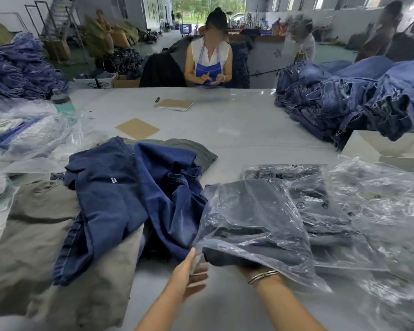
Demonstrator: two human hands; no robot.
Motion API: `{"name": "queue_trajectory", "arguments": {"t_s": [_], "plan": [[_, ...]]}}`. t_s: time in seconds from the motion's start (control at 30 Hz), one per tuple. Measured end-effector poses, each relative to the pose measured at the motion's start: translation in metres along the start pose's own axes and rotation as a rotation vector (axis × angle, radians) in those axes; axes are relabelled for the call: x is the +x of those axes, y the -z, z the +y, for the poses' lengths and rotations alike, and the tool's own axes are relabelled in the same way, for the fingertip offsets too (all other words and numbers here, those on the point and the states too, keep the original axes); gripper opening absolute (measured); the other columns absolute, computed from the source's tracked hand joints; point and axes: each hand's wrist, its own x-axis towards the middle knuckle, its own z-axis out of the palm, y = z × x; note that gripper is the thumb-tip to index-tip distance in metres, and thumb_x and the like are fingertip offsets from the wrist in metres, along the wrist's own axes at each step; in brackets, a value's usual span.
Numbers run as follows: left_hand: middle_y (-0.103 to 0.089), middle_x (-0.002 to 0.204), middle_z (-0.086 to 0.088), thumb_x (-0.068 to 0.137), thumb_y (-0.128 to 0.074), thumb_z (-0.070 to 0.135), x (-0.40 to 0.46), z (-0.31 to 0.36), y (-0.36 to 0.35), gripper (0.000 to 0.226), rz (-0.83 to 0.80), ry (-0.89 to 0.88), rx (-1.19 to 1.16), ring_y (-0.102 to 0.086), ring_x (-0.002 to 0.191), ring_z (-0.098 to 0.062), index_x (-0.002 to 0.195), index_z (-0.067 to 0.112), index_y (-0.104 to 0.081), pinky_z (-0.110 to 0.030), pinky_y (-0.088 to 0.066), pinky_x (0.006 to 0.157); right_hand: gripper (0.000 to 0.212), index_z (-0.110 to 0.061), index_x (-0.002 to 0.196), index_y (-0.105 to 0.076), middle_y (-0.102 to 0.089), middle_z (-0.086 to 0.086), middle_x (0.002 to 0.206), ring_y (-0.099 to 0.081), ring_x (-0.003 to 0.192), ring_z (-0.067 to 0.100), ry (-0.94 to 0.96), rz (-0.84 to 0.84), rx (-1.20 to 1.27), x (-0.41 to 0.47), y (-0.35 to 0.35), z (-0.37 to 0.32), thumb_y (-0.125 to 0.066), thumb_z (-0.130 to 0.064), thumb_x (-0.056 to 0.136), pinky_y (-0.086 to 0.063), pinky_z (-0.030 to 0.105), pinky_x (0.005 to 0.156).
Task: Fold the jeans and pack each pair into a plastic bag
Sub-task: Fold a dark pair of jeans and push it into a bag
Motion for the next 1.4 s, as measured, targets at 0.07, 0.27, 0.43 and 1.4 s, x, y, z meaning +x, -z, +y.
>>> {"name": "queue_trajectory", "arguments": {"t_s": [0.07,0.27,0.43,1.4], "plan": [[-0.073,0.079,-0.007,0.095,-0.05,0.041,-0.003,0.006,-0.003,0.036,-0.044,0.019,-0.126,-0.068,0.07,-0.019,0.099,0.009,-0.065,-0.03,-0.052,0.063,0.085,-0.027,0.037,-0.066,-0.062,-0.011,0.047,-0.059,0.061,0.01,-0.039,0.053,-0.152,0.002,-0.002,0.008,-0.016,-0.009,0.104,-0.052,0.024,0.061],[-0.064,0.07,0.003,0.088,-0.063,0.034,-0.01,0.016,-0.002,0.019,0.024,0.029,-0.153,-0.057,0.064,-0.01,0.093,0.016,-0.069,-0.023,-0.046,0.055,0.03,-0.009,0.111,-0.063,-0.064,0.006,0.107,-0.058,0.102,0.017,0.031,-0.129,-1.313,-0.029,-0.007,0.038,-0.06,-0.03,0.089,-0.042,0.025,0.087],[-0.056,0.066,0.004,0.089,-0.06,0.029,-0.016,0.022,0.005,0.011,-0.014,0.071,-0.272,-0.041,0.045,-0.006,0.091,0.019,-0.065,-0.017,-0.036,0.043,0.023,-0.029,0.099,-0.072,-0.073,-0.001,0.089,-0.067,0.086,0.015,0.62,-0.097,-1.832,-0.038,-0.002,0.033,-0.067,-0.044,0.082,-0.048,0.021,0.071],[-0.053,0.053,0.005,0.091,-0.062,0.006,-0.04,-0.01,0.06,0.006,-0.033,-0.018,0.011,-0.045,0.044,-0.003,0.096,0.009,-0.062,-0.014,-0.04,0.046,0.006,-0.026,0.079,-0.062,-0.055,-0.013,0.056,-0.056,0.06,0.008,0.655,-0.152,-1.44,-0.083,-0.016,0.09,-0.068,-0.029,0.081,-0.04,0.025,0.068]]}}
